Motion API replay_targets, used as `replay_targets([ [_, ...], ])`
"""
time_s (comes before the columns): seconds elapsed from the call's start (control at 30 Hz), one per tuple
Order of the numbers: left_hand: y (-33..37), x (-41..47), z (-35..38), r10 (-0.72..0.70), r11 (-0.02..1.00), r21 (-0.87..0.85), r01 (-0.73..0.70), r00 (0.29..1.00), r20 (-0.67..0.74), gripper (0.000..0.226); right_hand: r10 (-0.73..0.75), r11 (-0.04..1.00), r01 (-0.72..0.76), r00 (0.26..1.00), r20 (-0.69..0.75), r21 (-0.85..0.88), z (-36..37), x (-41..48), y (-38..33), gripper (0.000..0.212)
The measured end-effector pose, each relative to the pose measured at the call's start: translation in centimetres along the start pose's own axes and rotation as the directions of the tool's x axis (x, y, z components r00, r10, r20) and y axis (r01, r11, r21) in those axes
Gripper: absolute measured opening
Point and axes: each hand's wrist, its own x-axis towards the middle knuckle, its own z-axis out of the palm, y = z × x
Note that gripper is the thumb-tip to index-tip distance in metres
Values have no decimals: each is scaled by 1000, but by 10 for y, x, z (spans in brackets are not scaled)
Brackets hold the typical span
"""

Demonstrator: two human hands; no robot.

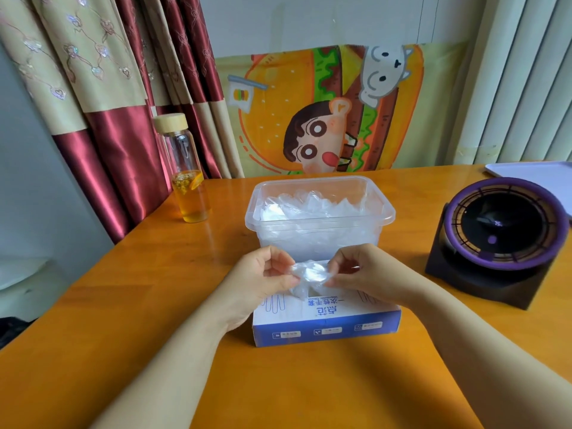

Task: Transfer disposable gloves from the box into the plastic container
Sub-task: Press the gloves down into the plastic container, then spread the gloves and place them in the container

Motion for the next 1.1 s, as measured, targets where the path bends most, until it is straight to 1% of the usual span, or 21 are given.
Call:
replay_targets([
  [0.1,5,-1,-5,-54,979,-192,60,998,40,19,19,1000,-18,999,42,-6,-2,1,-2,6],
  [0.13,8,-1,-5,-52,975,-214,61,998,45,18,23,1000,-22,998,51,-17,-2,0,-2,5],
  [0.2,18,1,-2,-20,982,-187,27,999,42,17,24,998,-20,997,67,-58,-1,0,-3,6],
  [0.23,24,2,1,16,992,-129,-13,1000,23,17,25,997,-19,997,75,-79,0,0,-3,5],
  [0.3,36,3,8,140,986,100,-135,989,-40,18,20,993,-9,996,92,-115,2,0,-3,3],
  [0.37,46,2,15,285,914,325,-244,955,-85,20,-9,984,27,995,100,-176,4,-1,-6,6],
  [0.4,50,1,19,346,876,387,-288,934,-88,21,-35,975,57,994,106,-216,5,-2,-8,6],
  [0.43,53,0,21,396,846,421,-329,914,-82,22,-60,964,87,992,113,-253,5,-2,-11,11],
  [0.5,55,-2,22,456,817,429,-385,887,-72,23,-89,946,127,986,138,-298,6,-5,-16,20],
  [0.53,54,-2,21,462,825,404,-396,884,-76,23,-98,950,138,984,150,-280,5,-6,-17,18],
  [0.57,52,-1,20,449,848,357,-393,889,-89,22,-106,966,137,984,145,-221,3,-7,-15,14],
  [0.6,49,0,18,420,881,288,-377,901,-107,20,-114,983,129,987,116,-133,2,-8,-14,14],
  [0.67,43,1,16,358,928,157,-337,925,-126,16,-94,991,93,996,3,94,-3,-9,-13,27],
  [0.7,41,1,16,346,935,131,-330,930,-127,15,-90,979,96,995,-44,177,-4,-10,-14,29],
  [0.73,38,1,17,345,936,117,-332,931,-119,14,-99,972,113,992,-79,207,-4,-10,-16,27],
  [0.8,34,1,19,345,937,89,-337,934,-98,16,-139,970,162,981,-133,179,1,-9,-20,17],
  [0.83,31,2,19,335,941,79,-328,938,-92,21,-149,969,177,975,-164,174,5,-9,-22,12],
  [0.9,22,3,18,297,953,93,-290,952,-79,36,-134,962,181,966,-221,206,12,-8,-21,11],
  [0.97,11,3,17,274,948,183,-259,960,-61,51,-104,944,175,963,-250,280,15,-8,-18,14],
  [1.03,3,0,18,269,928,285,-241,961,-63,58,-46,908,150,963,-264,392,15,-7,-15,16],
  [1.1,-1,-3,22,265,912,345,-223,961,-78,62,-18,889,161,948,-318,428,14,-5,-14,15],
])
